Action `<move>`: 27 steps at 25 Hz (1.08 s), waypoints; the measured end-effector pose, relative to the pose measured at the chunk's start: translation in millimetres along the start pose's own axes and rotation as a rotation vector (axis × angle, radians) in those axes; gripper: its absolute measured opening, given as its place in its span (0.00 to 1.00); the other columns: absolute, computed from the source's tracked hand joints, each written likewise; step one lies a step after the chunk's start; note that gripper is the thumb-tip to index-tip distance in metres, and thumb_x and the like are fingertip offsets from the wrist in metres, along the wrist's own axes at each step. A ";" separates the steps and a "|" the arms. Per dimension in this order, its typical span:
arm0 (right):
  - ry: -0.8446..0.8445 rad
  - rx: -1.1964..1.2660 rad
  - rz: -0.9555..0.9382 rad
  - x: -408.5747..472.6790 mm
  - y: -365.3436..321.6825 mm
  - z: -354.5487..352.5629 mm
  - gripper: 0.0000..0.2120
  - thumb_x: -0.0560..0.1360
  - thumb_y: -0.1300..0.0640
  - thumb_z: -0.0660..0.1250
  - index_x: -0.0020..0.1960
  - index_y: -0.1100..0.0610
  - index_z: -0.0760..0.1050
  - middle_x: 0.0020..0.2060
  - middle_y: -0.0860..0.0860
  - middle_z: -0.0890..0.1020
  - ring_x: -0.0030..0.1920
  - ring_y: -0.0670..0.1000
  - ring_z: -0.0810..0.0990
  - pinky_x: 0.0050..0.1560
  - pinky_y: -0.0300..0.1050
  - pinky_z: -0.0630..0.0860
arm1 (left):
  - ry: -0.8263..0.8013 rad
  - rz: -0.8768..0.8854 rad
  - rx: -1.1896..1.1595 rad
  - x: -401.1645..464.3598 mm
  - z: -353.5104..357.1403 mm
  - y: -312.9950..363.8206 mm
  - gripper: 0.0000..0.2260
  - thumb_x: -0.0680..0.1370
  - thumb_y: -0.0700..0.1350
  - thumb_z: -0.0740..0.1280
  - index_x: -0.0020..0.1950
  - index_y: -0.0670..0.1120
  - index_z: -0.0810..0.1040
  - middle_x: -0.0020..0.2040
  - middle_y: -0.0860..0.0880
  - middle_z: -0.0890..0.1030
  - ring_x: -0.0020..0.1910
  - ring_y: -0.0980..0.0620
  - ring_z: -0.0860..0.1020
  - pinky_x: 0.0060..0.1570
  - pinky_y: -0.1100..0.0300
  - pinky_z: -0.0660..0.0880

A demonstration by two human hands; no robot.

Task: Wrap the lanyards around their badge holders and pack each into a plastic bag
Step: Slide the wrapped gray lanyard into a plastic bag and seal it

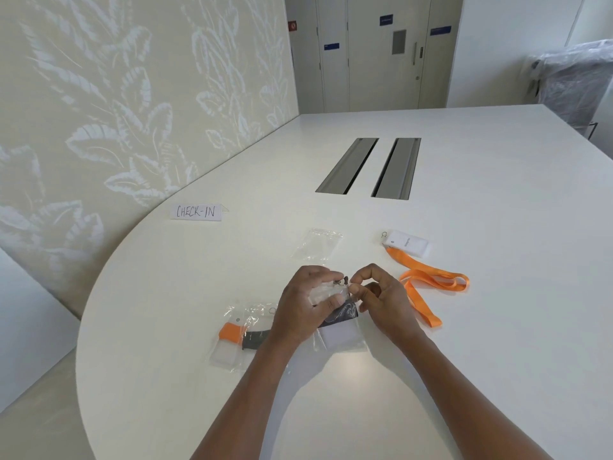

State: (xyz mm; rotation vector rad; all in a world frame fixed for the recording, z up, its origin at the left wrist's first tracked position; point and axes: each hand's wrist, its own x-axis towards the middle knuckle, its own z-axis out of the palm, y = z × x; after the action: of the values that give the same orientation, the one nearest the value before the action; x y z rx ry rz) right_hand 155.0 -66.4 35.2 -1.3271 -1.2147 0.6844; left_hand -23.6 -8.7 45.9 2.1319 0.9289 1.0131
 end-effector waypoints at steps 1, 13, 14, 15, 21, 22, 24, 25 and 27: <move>-0.002 0.009 0.001 -0.9 3.9 1.3 0.06 0.77 0.64 0.70 0.43 0.56 0.76 0.33 0.47 0.82 0.31 0.49 0.78 0.37 0.46 0.78 | -0.026 -0.002 0.044 1.8 0.1 -0.5 0.14 0.73 0.55 0.75 0.59 0.58 0.83 0.58 0.58 0.78 0.62 0.58 0.76 0.62 0.59 0.73; -0.001 -0.019 -0.039 3.8 24.5 -0.5 0.10 0.78 0.65 0.67 0.43 0.51 0.75 0.32 0.45 0.79 0.31 0.46 0.74 0.35 0.36 0.70 | -0.122 0.014 0.210 22.5 9.1 2.3 0.07 0.71 0.53 0.78 0.44 0.56 0.82 0.45 0.61 0.81 0.53 0.63 0.72 0.51 0.67 0.66; -0.007 -0.010 -0.036 3.5 25.0 -0.6 0.10 0.78 0.64 0.67 0.43 0.50 0.74 0.32 0.46 0.80 0.30 0.47 0.73 0.34 0.37 0.69 | -0.143 -0.025 0.197 22.8 7.8 3.2 0.08 0.70 0.53 0.78 0.43 0.57 0.81 0.44 0.60 0.80 0.52 0.63 0.72 0.48 0.68 0.65; -0.012 0.006 -0.034 3.3 24.9 -0.8 0.10 0.78 0.64 0.66 0.43 0.50 0.74 0.34 0.48 0.81 0.30 0.48 0.72 0.33 0.37 0.69 | -0.161 -0.066 0.185 23.5 6.9 4.2 0.09 0.69 0.54 0.79 0.42 0.56 0.81 0.43 0.58 0.78 0.49 0.64 0.73 0.44 0.69 0.64; -0.021 0.131 -0.018 2.6 22.2 -3.3 0.06 0.79 0.63 0.66 0.45 0.53 0.75 0.42 0.52 0.85 0.35 0.57 0.78 0.36 0.46 0.73 | -0.285 -0.196 -0.001 31.8 -0.1 11.0 0.09 0.72 0.51 0.78 0.40 0.50 0.81 0.38 0.52 0.78 0.36 0.58 0.71 0.37 0.66 0.68; -0.017 0.145 -0.010 2.6 23.0 -3.4 0.06 0.79 0.63 0.67 0.45 0.53 0.75 0.41 0.54 0.85 0.34 0.57 0.76 0.35 0.46 0.72 | -0.289 -0.211 -0.043 32.0 -0.2 12.1 0.07 0.74 0.50 0.77 0.40 0.51 0.81 0.38 0.54 0.80 0.36 0.58 0.71 0.39 0.67 0.69; -0.007 0.174 0.005 2.5 24.6 -3.7 0.06 0.79 0.63 0.67 0.45 0.54 0.74 0.35 0.58 0.80 0.31 0.53 0.72 0.32 0.45 0.68 | -0.291 -0.242 -0.086 31.2 1.4 14.6 0.06 0.78 0.50 0.72 0.42 0.52 0.81 0.39 0.58 0.81 0.36 0.60 0.73 0.42 0.66 0.71; -0.007 0.193 0.010 2.9 25.2 -4.1 0.06 0.78 0.63 0.67 0.44 0.55 0.74 0.32 0.58 0.77 0.31 0.52 0.70 0.32 0.43 0.67 | -0.295 -0.252 -0.076 31.6 2.3 15.4 0.07 0.79 0.51 0.71 0.42 0.51 0.81 0.39 0.58 0.82 0.37 0.60 0.74 0.43 0.64 0.71; -0.013 0.192 0.004 3.6 25.7 -5.4 0.06 0.78 0.65 0.68 0.45 0.56 0.75 0.30 0.52 0.76 0.29 0.48 0.70 0.30 0.40 0.67 | -0.335 -0.257 -0.031 32.7 2.9 15.9 0.08 0.79 0.51 0.71 0.43 0.48 0.80 0.40 0.54 0.80 0.38 0.57 0.73 0.44 0.60 0.71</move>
State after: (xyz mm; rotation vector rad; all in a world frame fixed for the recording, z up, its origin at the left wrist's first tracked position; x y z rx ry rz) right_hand 167.6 -60.0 12.7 -1.1676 -1.1270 0.7930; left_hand -0.7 7.2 69.4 2.0106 0.9777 0.5205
